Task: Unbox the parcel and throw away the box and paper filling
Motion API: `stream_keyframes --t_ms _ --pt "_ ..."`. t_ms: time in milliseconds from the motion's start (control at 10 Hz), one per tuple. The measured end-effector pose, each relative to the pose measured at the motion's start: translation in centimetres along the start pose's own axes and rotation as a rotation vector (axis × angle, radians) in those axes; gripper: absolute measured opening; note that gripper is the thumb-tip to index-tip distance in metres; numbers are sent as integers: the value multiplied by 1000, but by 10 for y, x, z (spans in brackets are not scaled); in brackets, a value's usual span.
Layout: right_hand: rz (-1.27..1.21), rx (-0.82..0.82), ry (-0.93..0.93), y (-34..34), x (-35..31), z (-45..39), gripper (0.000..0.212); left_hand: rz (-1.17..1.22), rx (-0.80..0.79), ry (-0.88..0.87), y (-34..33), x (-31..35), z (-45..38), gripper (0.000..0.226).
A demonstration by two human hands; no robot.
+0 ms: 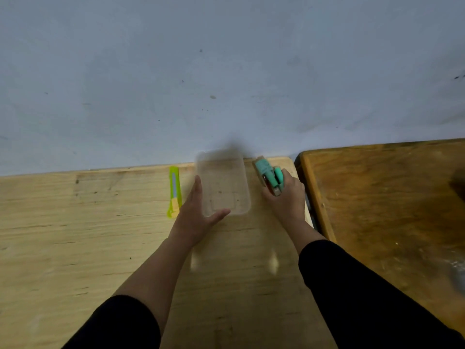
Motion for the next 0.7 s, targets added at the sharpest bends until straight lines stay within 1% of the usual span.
stream_keyframes --t_ms 100,200,400,500,600,700 --pt "-84 46 77 6 -20 0 69 31 -40 3 -2 0 -2 117" --pt "-143 14 119 -1 -45 4 76 50 -73 0 0 -4 -4 120" --pt "-178 -92 119 -22 -77 6 76 83 -117 -25 2 -5 -10 123" --pt "-146 -137 106 -24 -83 10 65 119 -104 -75 6 -2 -8 119" --pt "-115 -121 142 -16 -87 15 50 140 -115 -77 5 -4 -12 114" --pt "-125 -49 123 3 -88 34 31 168 -104 -36 5 -13 -10 108"
Point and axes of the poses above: each hand's wrist, its own z-axis away from the middle knuckle, its own y-axis out of the back of the hand, x = y × z, the point moved 4 cm from there along -z, towards the middle knuckle, and after that the axes turned 9 degrees about x, right-handed, at the moved point
